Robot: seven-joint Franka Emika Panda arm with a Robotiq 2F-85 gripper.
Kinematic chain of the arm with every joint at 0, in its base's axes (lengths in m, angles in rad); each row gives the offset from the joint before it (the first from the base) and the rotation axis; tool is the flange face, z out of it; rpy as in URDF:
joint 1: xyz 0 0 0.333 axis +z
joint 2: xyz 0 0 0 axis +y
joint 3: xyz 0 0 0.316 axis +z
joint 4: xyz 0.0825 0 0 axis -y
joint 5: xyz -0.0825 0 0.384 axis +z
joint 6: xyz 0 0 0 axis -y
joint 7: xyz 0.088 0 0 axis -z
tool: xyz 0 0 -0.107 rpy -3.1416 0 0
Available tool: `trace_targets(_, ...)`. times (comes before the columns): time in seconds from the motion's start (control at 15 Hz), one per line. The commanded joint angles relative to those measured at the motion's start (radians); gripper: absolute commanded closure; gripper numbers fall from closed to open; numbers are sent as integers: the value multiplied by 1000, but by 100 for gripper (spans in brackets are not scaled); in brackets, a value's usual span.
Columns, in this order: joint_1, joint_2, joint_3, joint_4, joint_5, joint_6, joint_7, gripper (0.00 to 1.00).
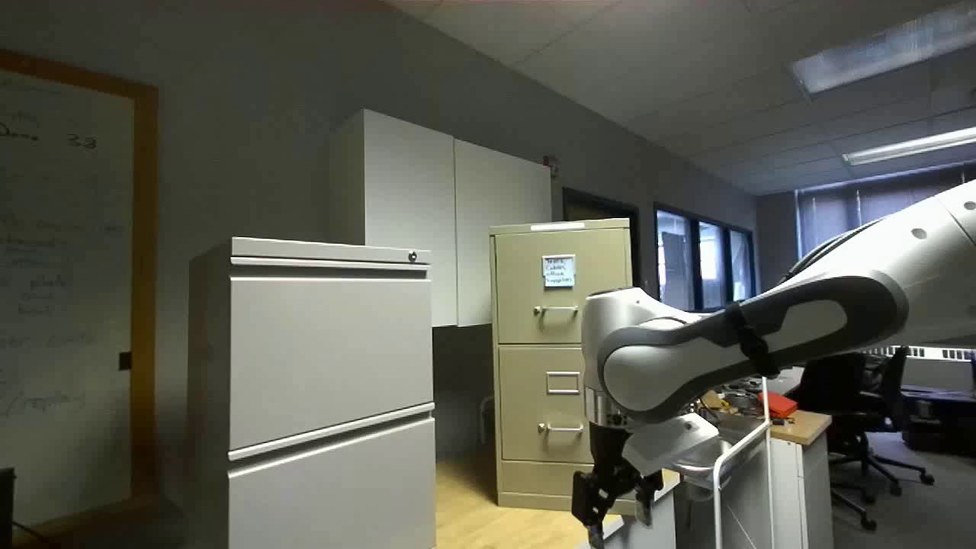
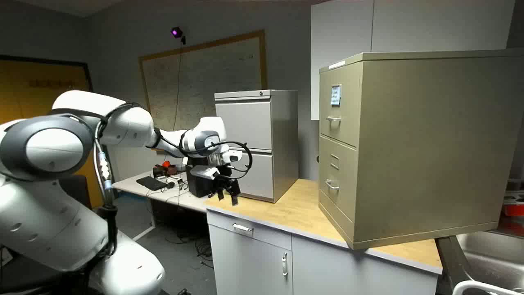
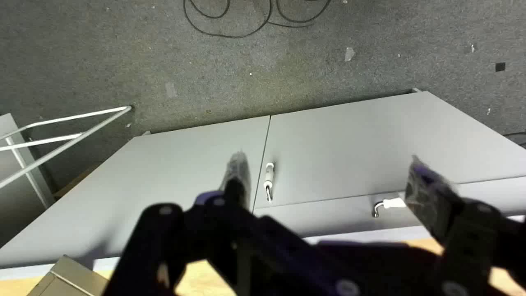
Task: Open the bottom drawer on the right
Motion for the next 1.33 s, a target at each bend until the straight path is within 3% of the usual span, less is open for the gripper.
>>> trace_targets(0.0,9,0,-8,2,-5,-2,4,0)
trace_targets(0.67,-2,26,2,16,-25,34,27,0)
trace_targets(0.93,-12,116,-18,115,1,102,39,0)
trace_targets(1.27,-38,294,-78,376,70,137,59,0)
